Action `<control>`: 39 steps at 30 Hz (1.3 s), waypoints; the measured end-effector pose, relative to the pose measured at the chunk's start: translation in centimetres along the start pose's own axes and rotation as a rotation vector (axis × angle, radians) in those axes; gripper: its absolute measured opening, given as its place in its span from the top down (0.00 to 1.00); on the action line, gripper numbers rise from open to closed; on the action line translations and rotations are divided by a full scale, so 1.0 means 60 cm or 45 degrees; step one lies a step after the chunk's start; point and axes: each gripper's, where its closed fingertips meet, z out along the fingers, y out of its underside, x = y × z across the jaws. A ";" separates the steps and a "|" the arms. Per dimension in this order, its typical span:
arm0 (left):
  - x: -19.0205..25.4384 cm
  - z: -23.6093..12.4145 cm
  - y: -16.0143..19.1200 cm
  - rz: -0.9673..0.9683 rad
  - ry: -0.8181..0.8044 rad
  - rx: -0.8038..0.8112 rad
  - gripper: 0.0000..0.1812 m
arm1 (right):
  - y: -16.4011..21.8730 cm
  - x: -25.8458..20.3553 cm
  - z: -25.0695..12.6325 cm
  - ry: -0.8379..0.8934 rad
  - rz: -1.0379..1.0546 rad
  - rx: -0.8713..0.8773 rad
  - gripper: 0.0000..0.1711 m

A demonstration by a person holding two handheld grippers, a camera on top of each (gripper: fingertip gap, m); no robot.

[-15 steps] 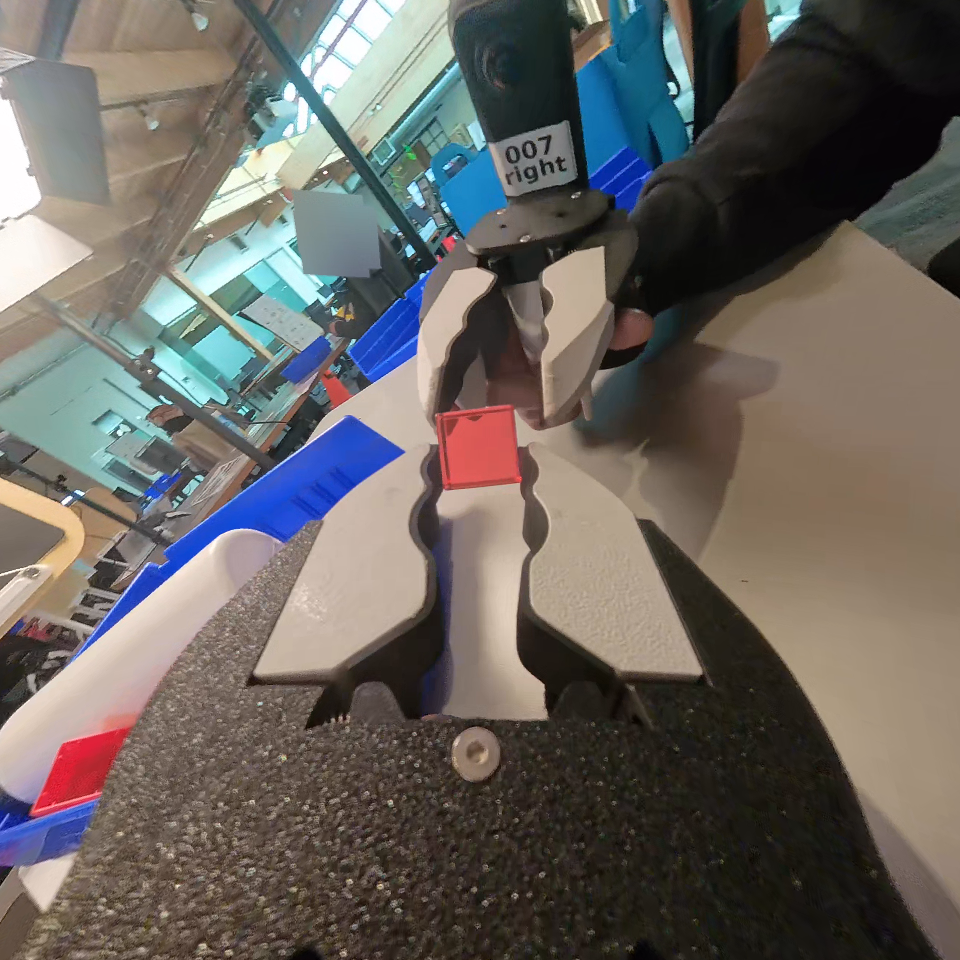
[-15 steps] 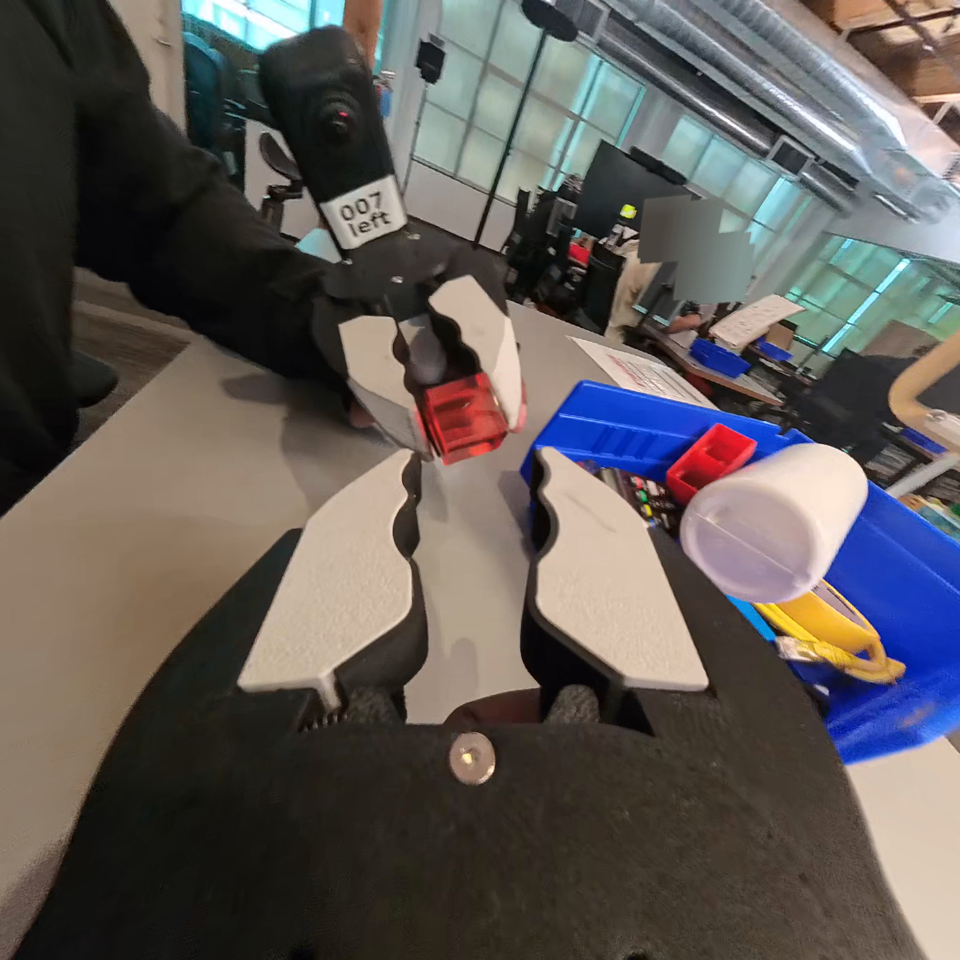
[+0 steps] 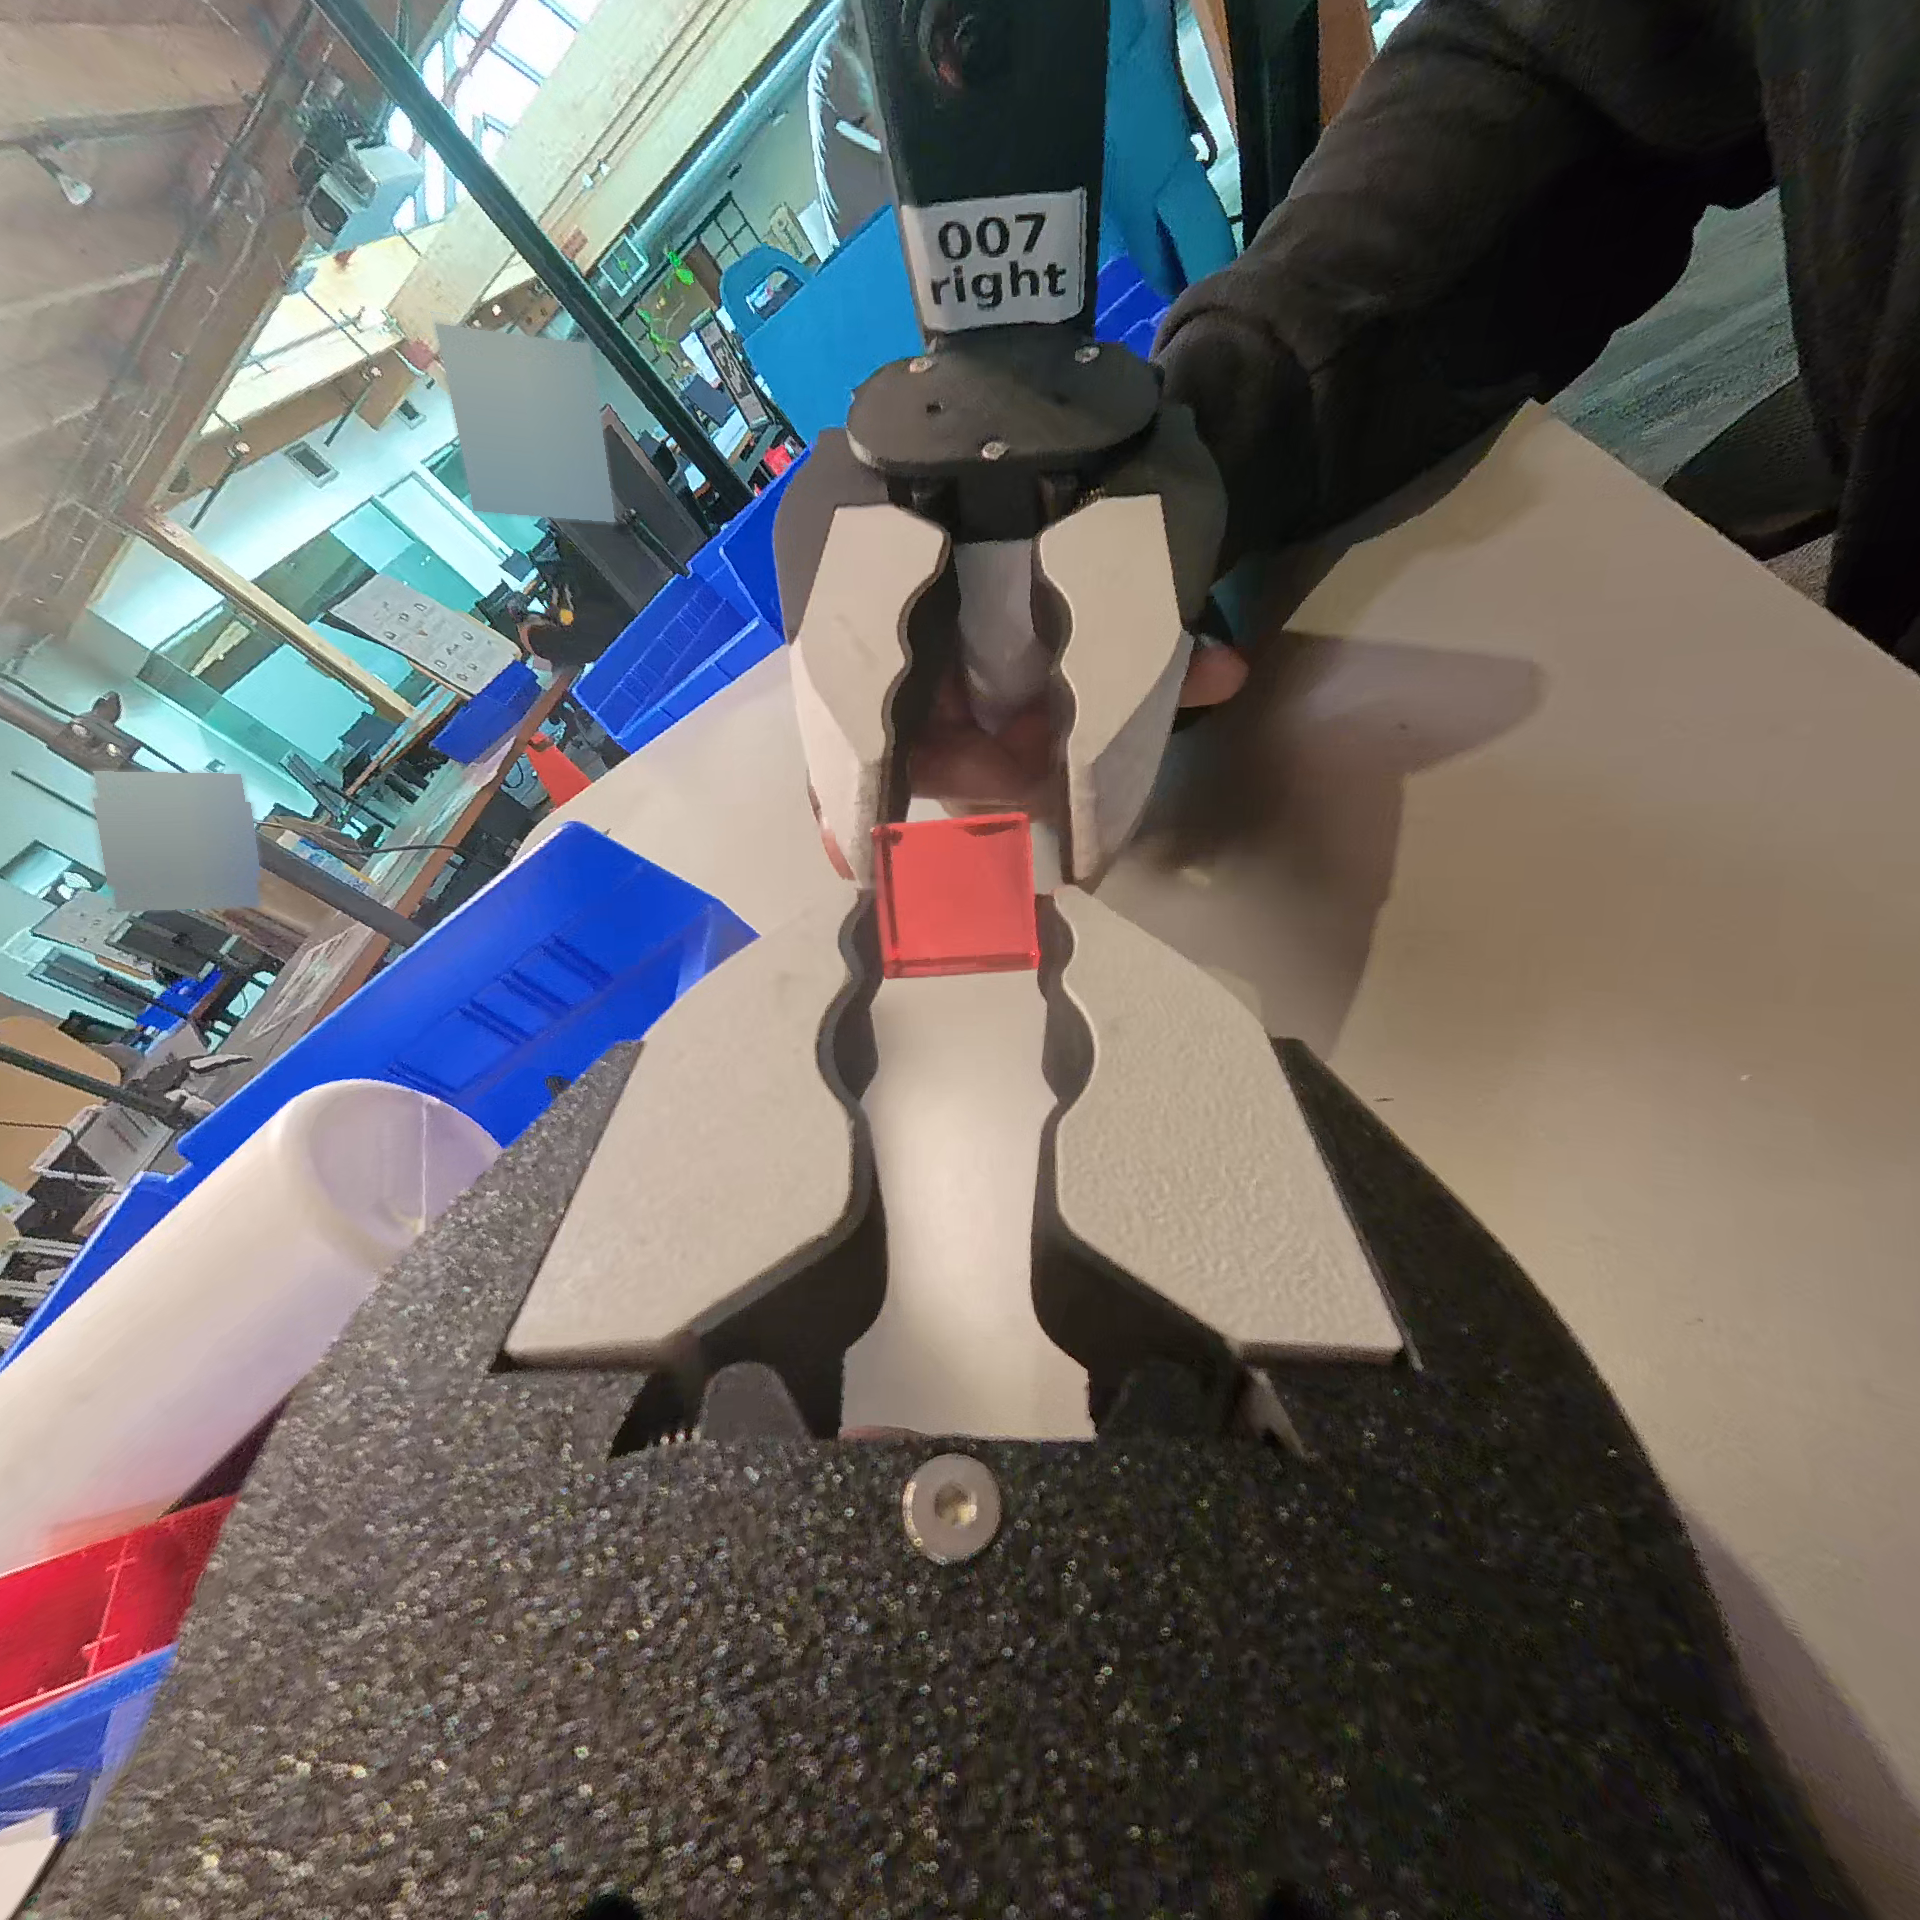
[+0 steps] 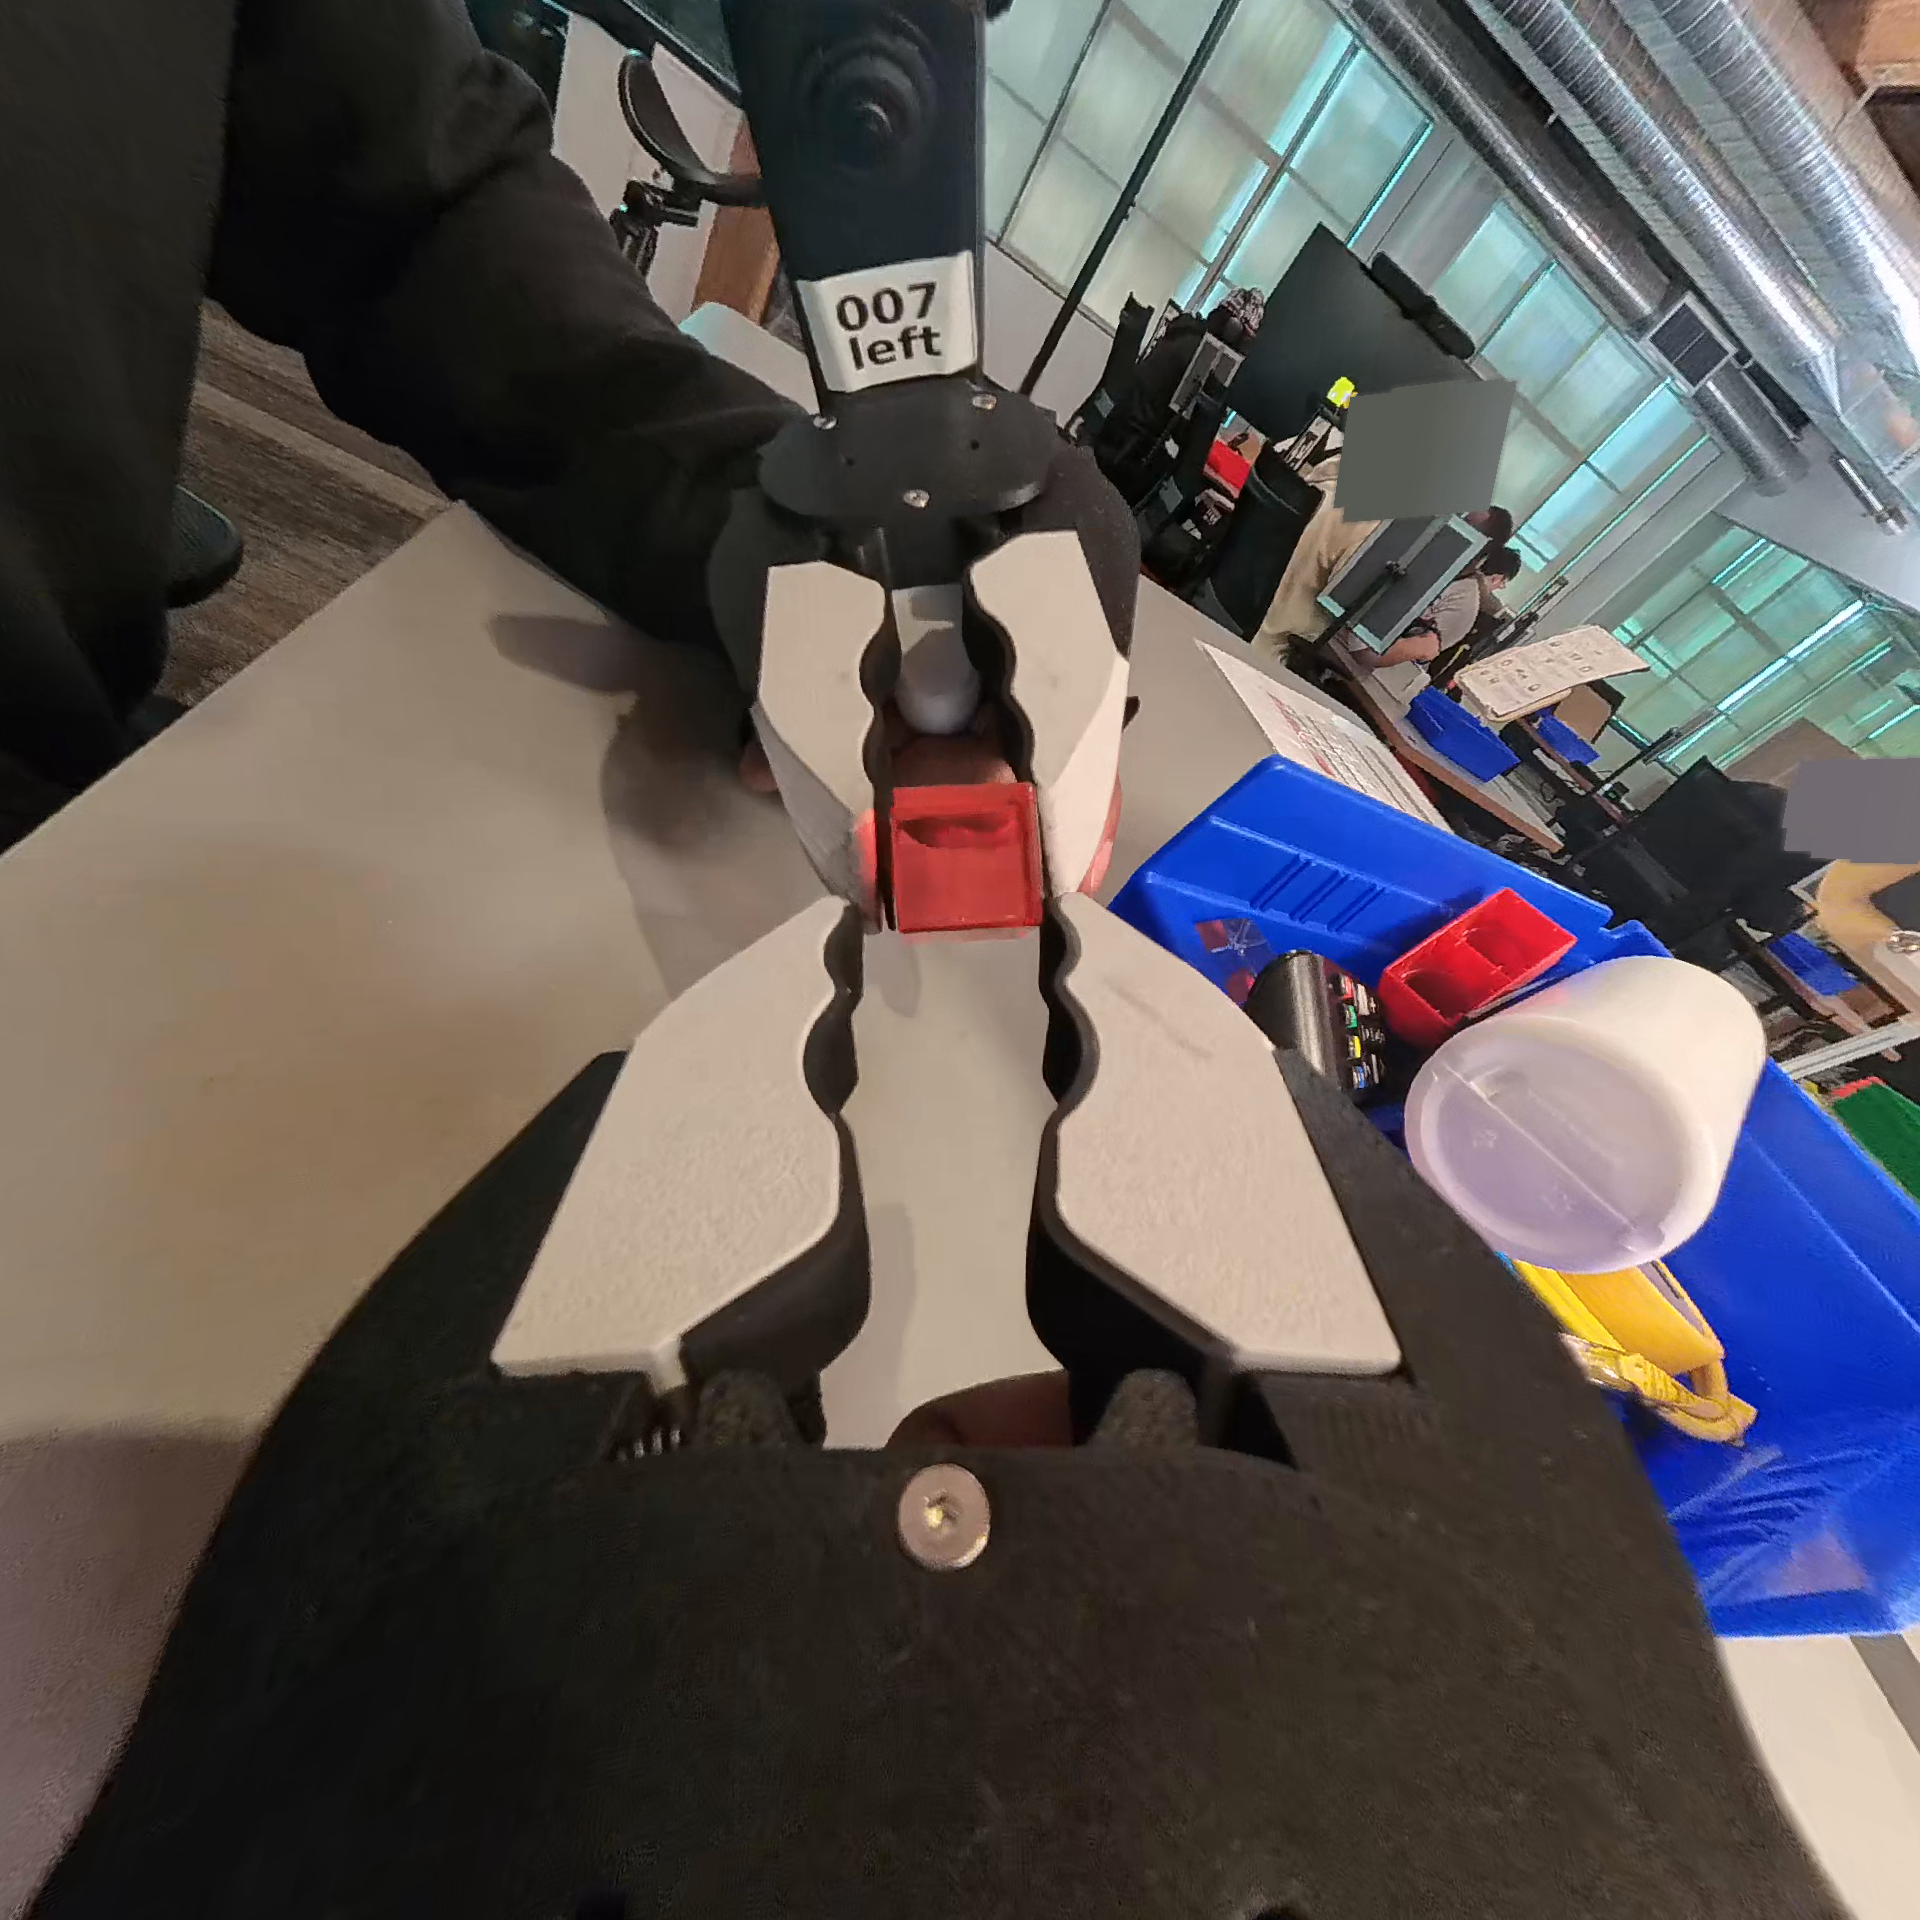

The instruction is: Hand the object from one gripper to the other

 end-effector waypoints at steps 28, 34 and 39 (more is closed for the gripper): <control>-0.041 0.010 0.007 -0.932 0.001 0.009 0.83 | 0.006 0.057 0.000 0.633 -0.864 -0.291 0.86; -0.064 0.001 0.022 -0.464 -0.259 -0.135 0.84 | 0.009 0.061 -0.001 0.660 -0.896 -0.329 0.85; -0.035 -0.003 0.027 -0.289 -0.084 -0.267 0.84 | 0.016 0.063 -0.008 0.586 -0.932 -0.346 0.77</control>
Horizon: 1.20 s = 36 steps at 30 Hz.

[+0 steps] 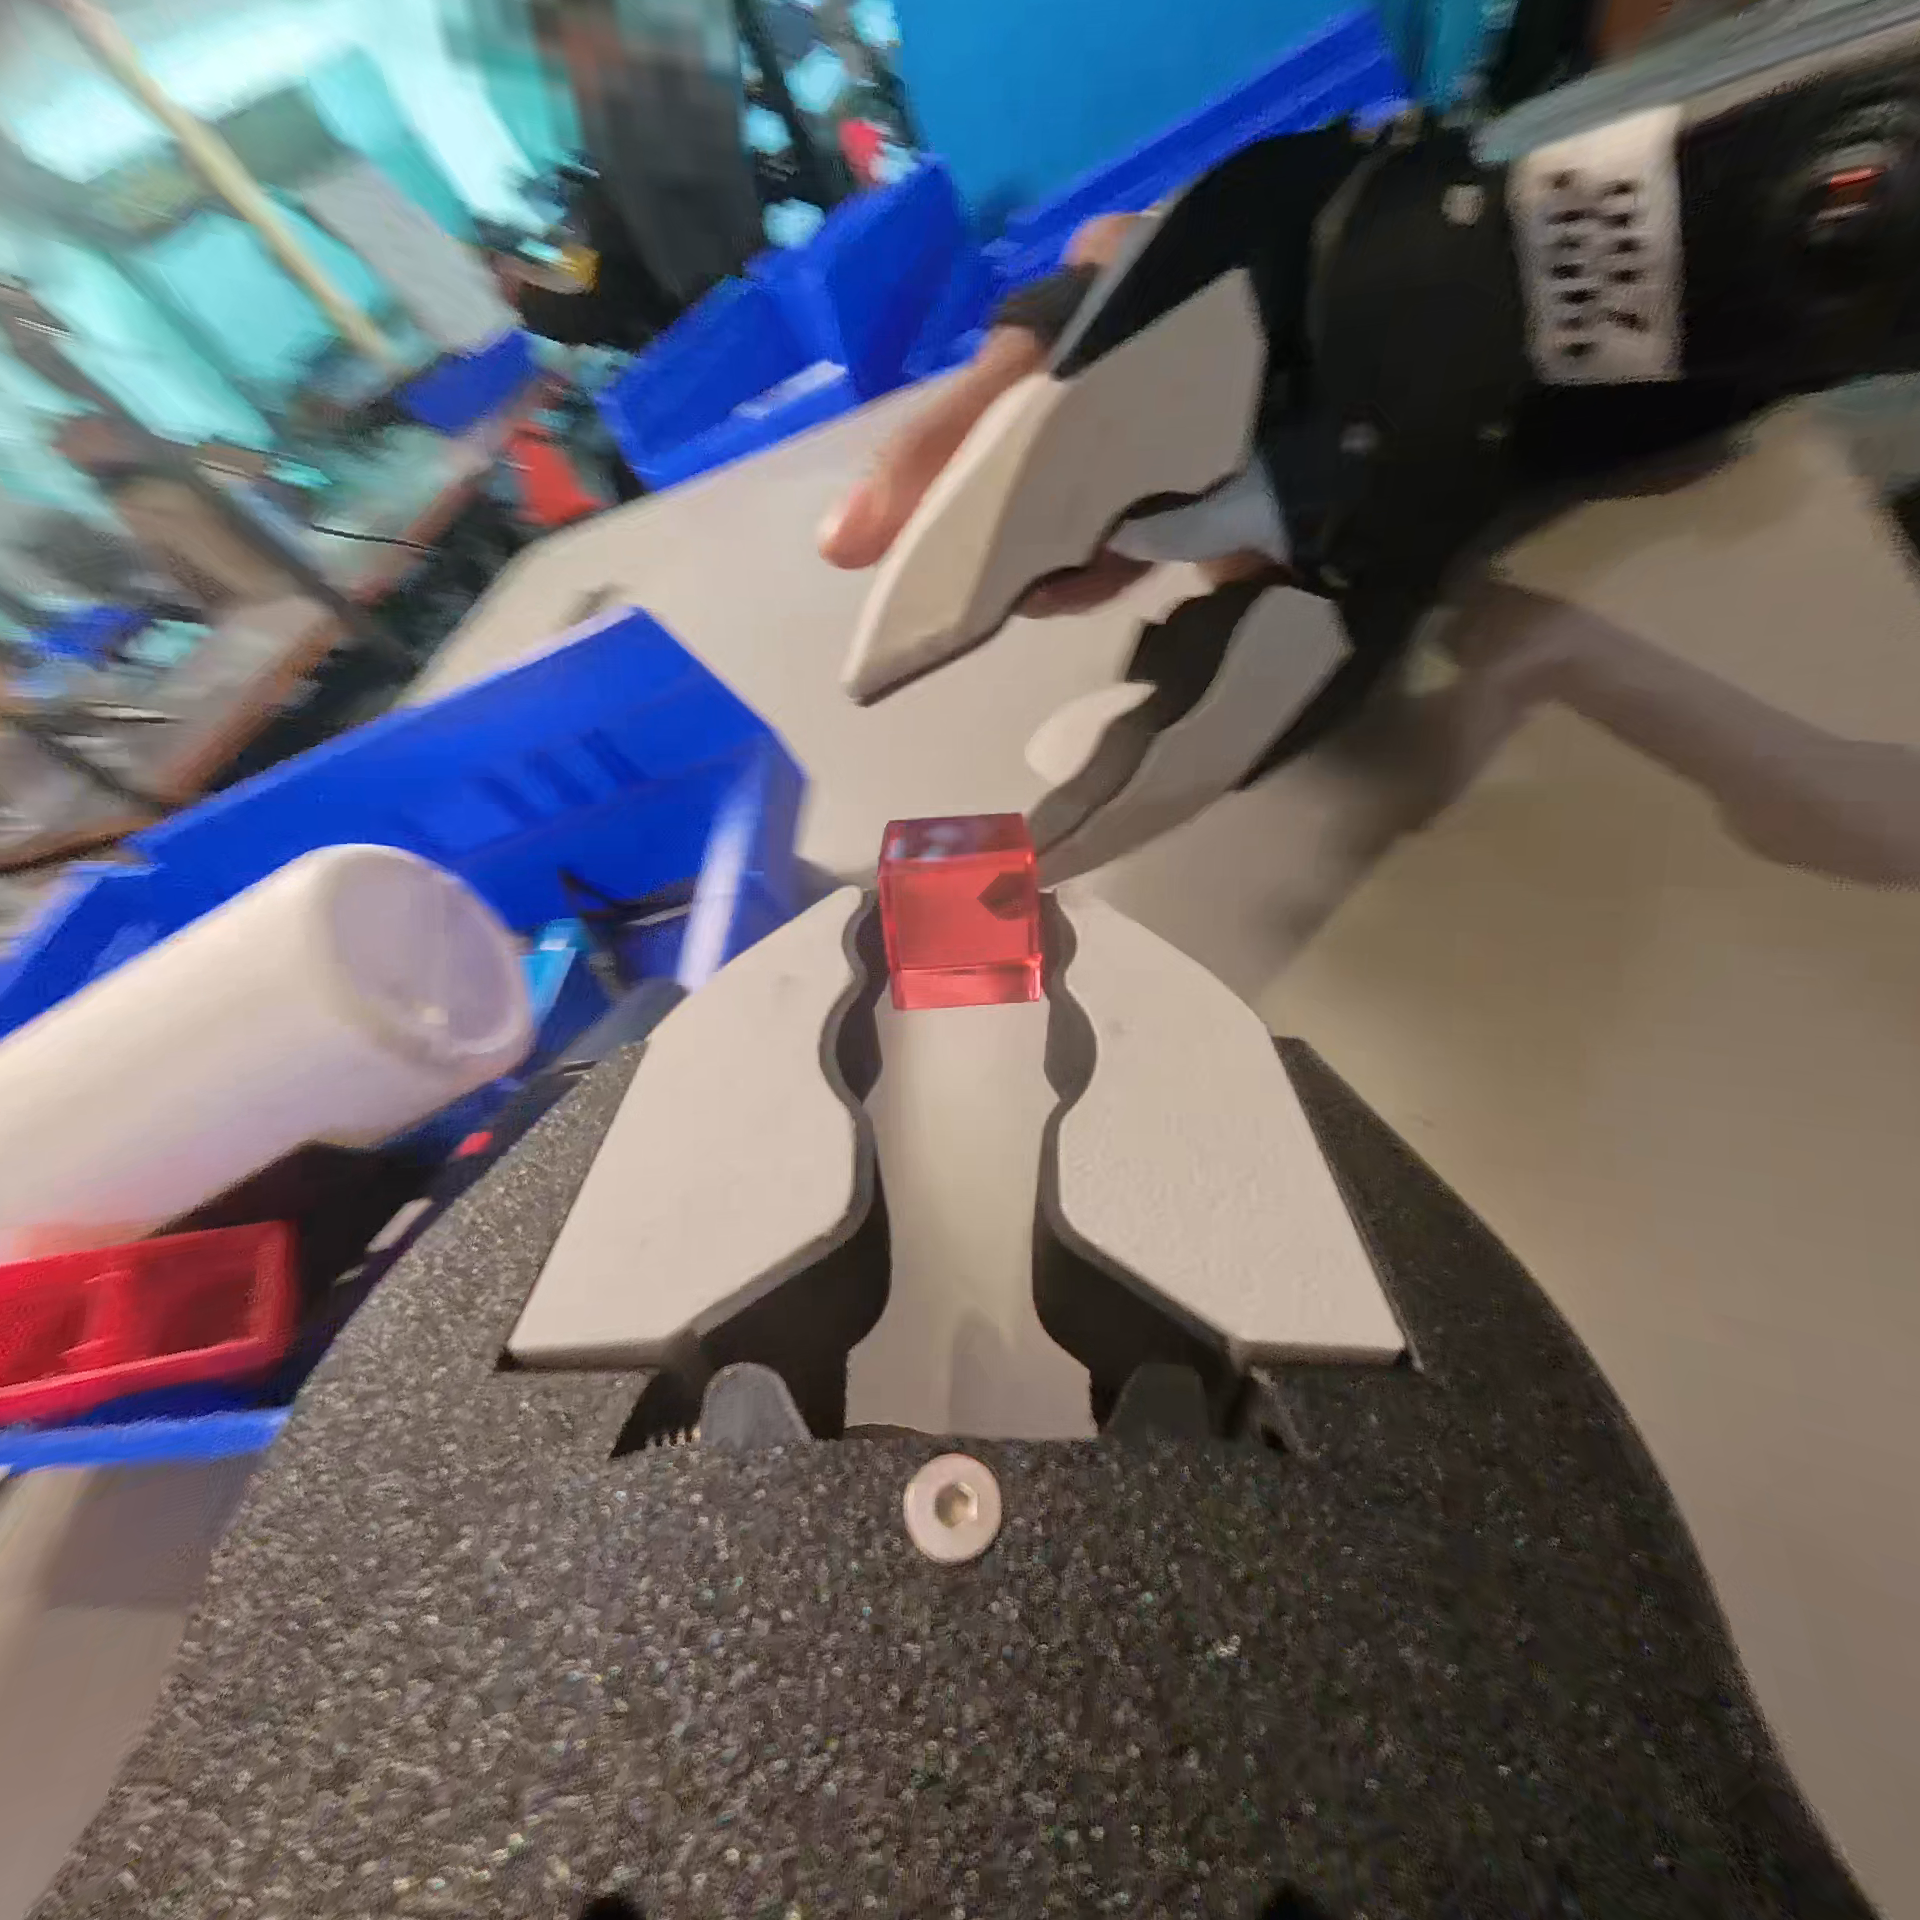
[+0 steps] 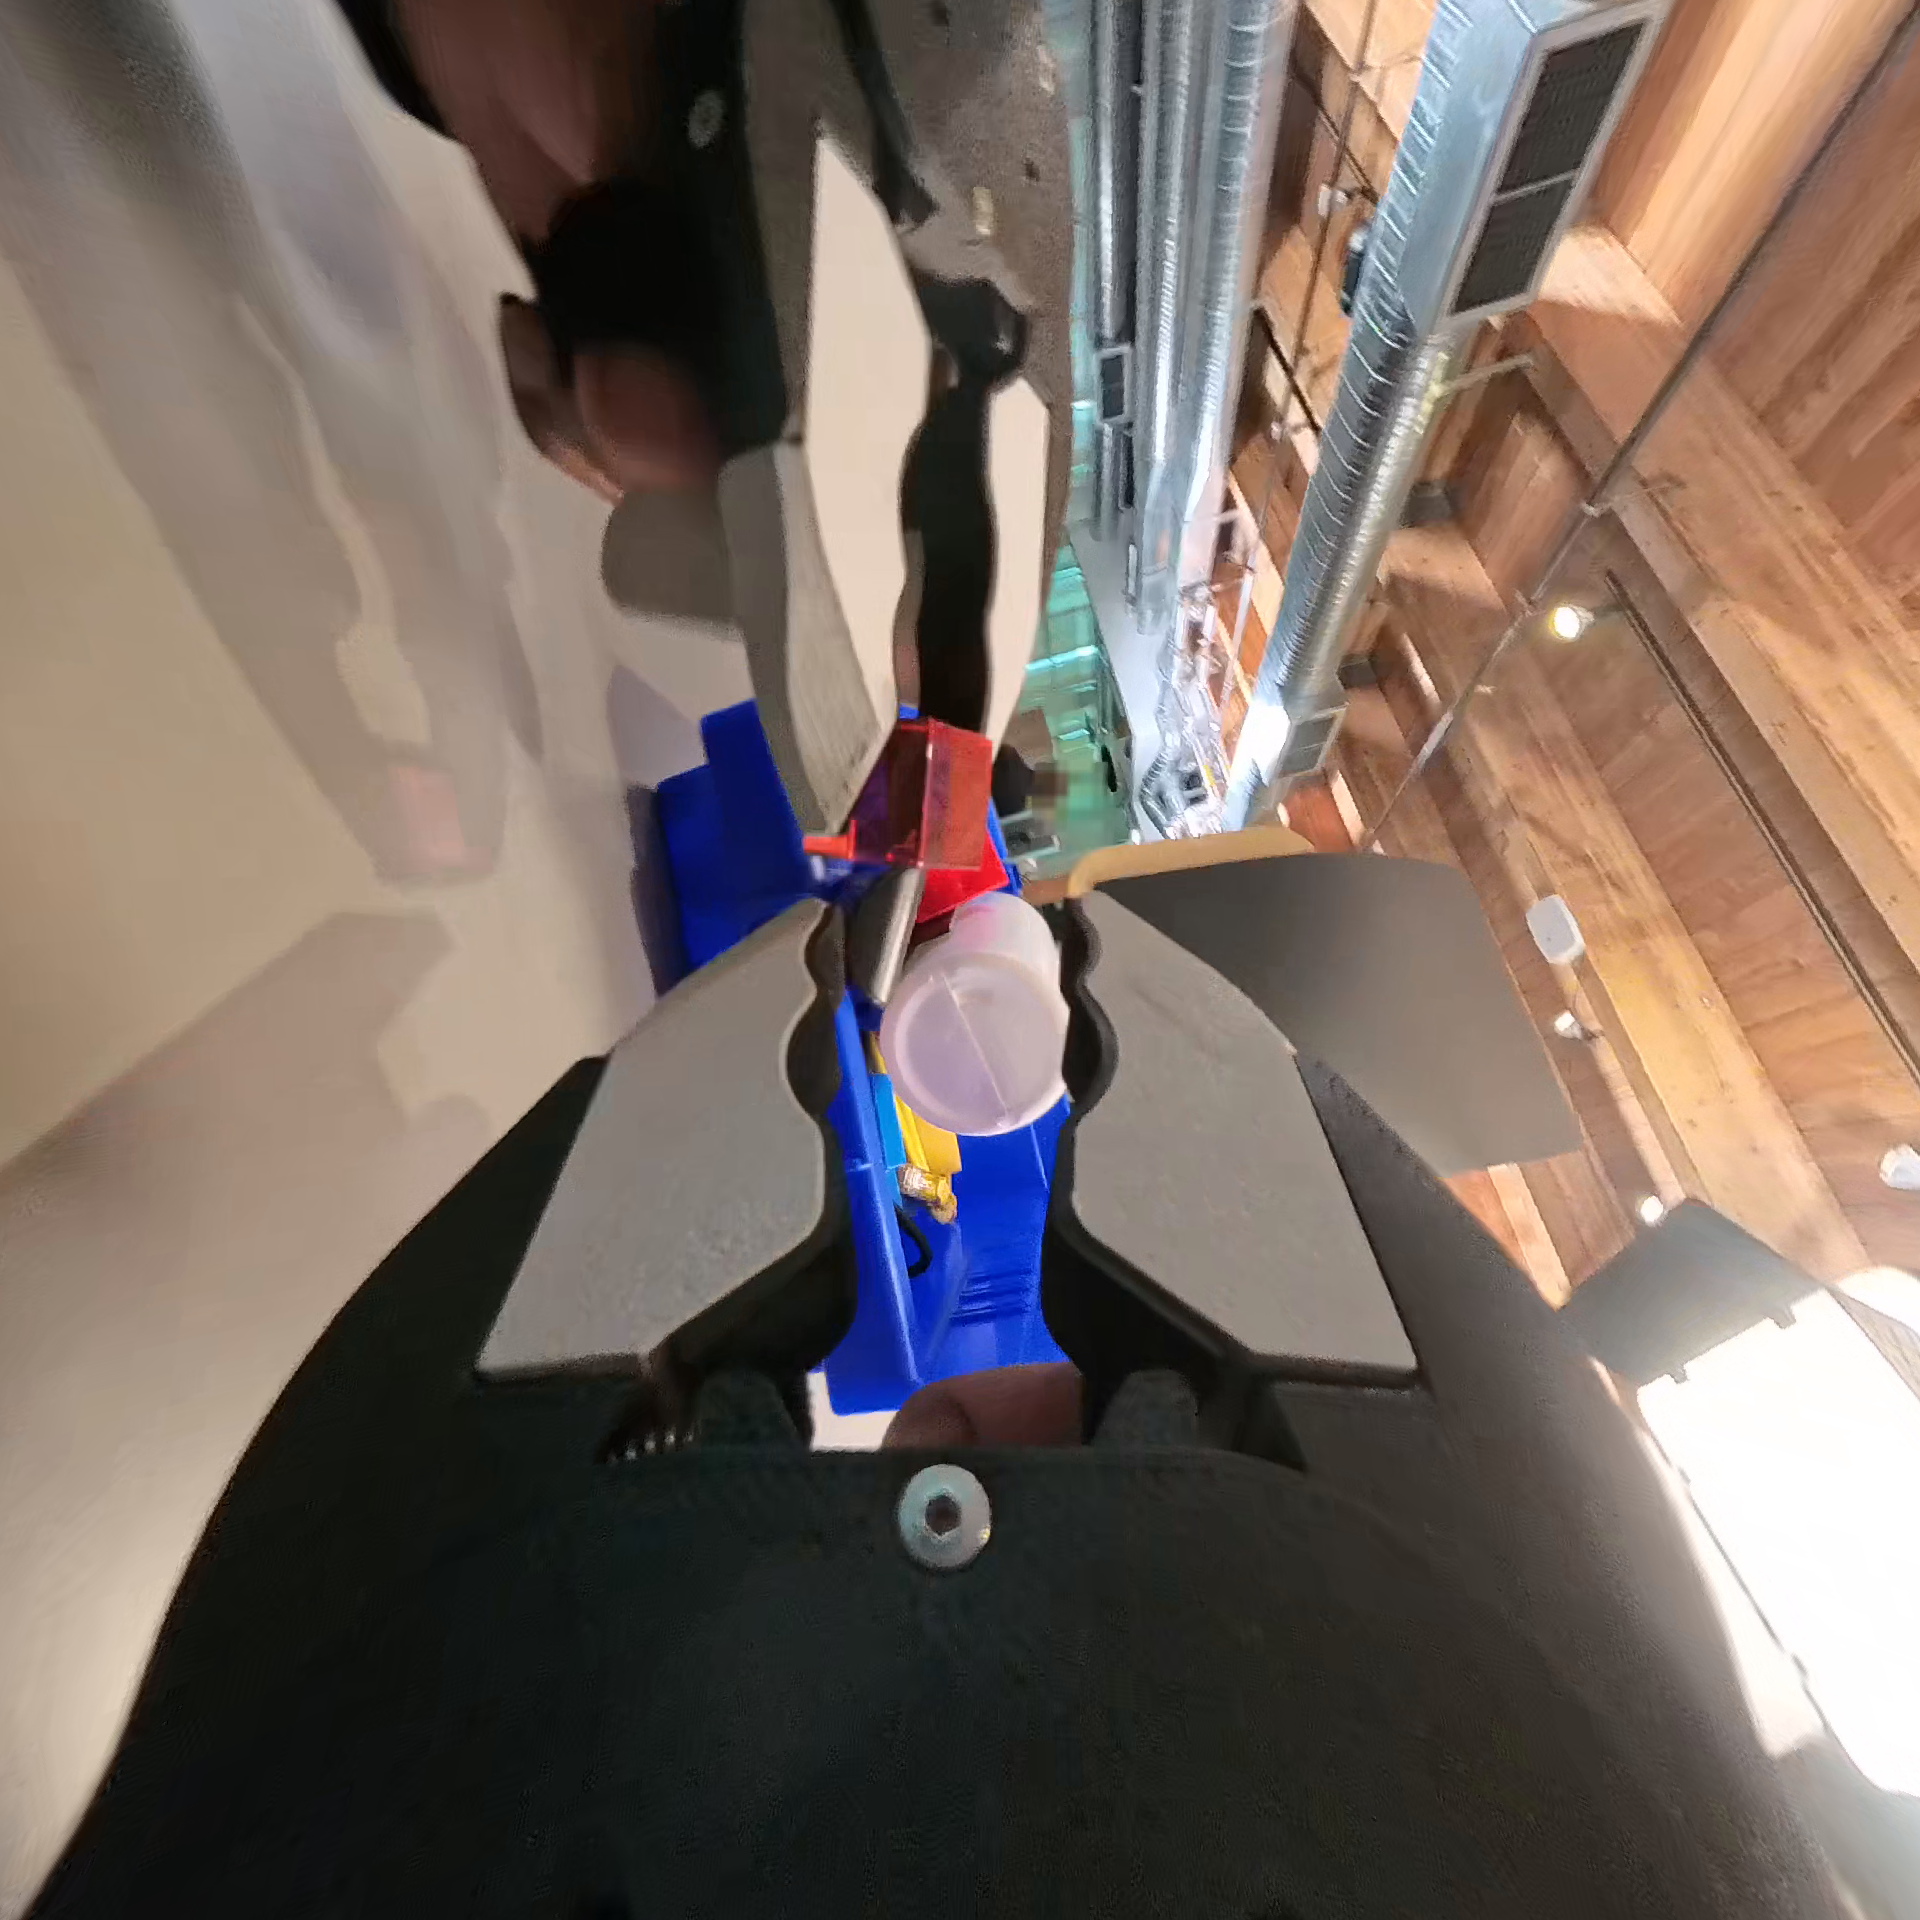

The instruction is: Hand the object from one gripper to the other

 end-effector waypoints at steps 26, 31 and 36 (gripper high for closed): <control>0.125 -0.036 0.046 -0.102 0.717 -0.301 0.83 | -0.108 -0.130 -0.002 -0.455 -0.251 0.235 0.83; 0.058 -0.019 0.016 -0.090 0.405 -0.071 0.75 | -0.066 -0.079 0.024 -0.365 0.209 0.070 0.83; -0.002 -0.027 -0.018 0.114 0.078 0.128 0.73 | -0.017 -0.039 0.030 -0.453 0.961 -0.027 0.84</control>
